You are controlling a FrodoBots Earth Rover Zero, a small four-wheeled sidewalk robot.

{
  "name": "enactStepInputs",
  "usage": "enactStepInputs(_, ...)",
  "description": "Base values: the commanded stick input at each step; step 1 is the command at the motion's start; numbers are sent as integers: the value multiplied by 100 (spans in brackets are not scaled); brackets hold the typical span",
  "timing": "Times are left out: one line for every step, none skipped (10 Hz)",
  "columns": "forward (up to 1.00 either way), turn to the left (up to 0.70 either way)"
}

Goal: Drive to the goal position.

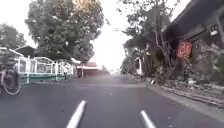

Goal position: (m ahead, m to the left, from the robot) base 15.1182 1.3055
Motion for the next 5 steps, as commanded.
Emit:
enactStepInputs(100, 0)
enactStepInputs(100, -22)
enactStepInputs(100, -40)
enactStepInputs(100, -40)
enactStepInputs(100, -40)
